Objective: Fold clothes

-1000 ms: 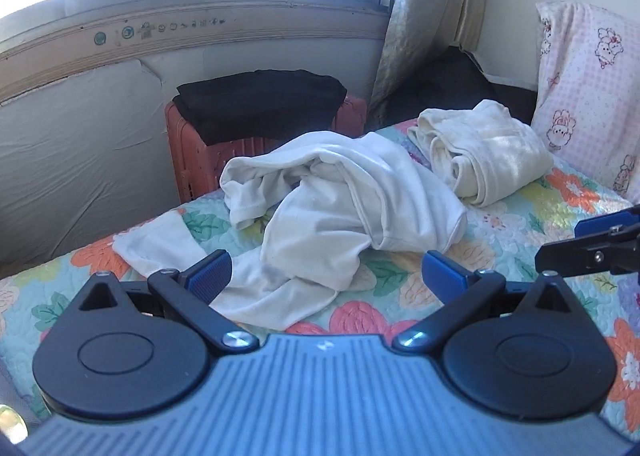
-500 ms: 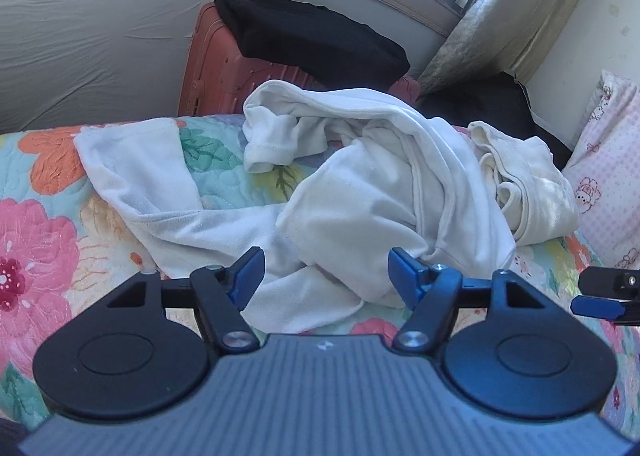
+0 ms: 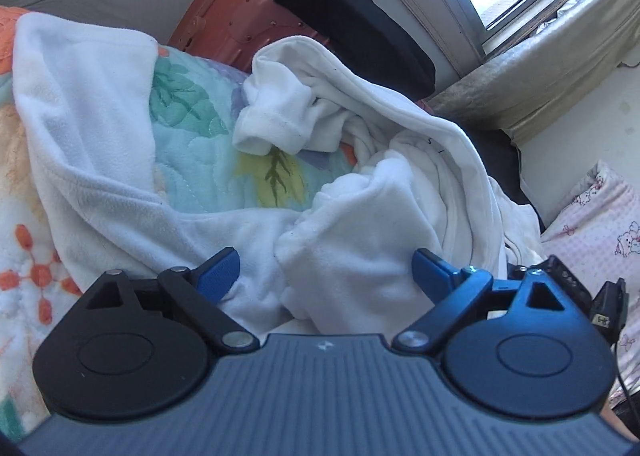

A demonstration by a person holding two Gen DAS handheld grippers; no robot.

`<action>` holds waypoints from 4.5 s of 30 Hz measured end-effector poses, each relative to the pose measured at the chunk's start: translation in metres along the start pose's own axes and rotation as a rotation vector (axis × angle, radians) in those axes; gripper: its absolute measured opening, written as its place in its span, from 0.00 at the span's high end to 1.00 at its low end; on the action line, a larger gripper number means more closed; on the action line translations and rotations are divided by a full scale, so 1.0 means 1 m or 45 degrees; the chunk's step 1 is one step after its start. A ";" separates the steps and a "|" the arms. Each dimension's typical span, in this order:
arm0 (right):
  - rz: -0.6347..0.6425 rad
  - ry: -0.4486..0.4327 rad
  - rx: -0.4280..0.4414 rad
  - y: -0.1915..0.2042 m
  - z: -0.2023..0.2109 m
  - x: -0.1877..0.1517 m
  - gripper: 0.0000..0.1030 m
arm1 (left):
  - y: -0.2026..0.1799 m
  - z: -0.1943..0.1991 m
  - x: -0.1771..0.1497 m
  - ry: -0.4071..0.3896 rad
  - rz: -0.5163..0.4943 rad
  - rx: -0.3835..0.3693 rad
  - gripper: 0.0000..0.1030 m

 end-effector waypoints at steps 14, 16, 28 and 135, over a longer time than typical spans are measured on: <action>0.311 0.257 0.022 0.104 0.086 -0.076 0.81 | -0.094 0.032 -0.054 0.236 -0.215 -0.273 0.75; 0.336 0.232 -0.066 0.114 0.128 -0.081 0.82 | -0.117 0.062 -0.064 0.274 -0.238 -0.377 0.77; 0.265 -0.025 -0.341 0.134 0.320 -0.166 0.83 | -0.138 0.209 -0.161 0.434 -0.448 -0.453 0.80; 0.191 -0.473 -0.939 -0.107 0.584 -0.308 0.81 | -0.145 0.260 -0.354 0.481 -0.938 -0.415 0.37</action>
Point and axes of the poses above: each gripper's, at about its wrist camera, not at the fingertips, and z roughly against the way its jaws point, y to its left, x to its top, the point moved 7 cm from there along -z, roughly the way its jaws point, and after that the axes turned 13 degrees about x, right-handed, at the moved point
